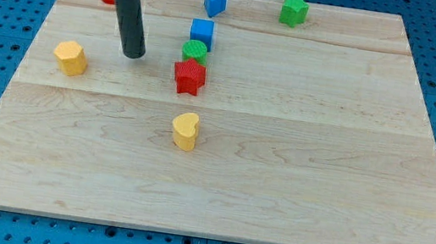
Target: Push the blue cube to the right side of the blue triangle
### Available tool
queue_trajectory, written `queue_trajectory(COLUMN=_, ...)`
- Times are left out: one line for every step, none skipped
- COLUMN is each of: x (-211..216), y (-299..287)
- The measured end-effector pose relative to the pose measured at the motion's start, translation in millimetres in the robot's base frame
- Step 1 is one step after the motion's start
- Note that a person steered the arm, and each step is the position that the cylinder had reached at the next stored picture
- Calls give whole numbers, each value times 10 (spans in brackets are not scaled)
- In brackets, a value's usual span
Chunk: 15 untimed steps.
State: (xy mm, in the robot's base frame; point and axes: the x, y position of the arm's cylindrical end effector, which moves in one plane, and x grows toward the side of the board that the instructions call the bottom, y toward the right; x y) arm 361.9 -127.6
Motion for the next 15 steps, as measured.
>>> queue_trajectory(x=-80, y=507)
queue_trajectory(x=-279, y=705)
queue_trajectory(x=-458, y=749)
queue_trajectory(x=-454, y=495)
queue_trajectory(x=-403, y=237)
queue_trajectory(x=-381, y=349)
queue_trajectory(x=-486, y=605)
queue_trajectory(x=-625, y=866)
queue_trajectory(x=-791, y=1158)
queue_trajectory(x=-942, y=1423)
queue_trajectory(x=-948, y=1369)
queue_trajectory(x=-936, y=1085)
queue_trajectory(x=-936, y=673)
queue_trajectory(x=-936, y=208)
queue_trajectory(x=-936, y=-334)
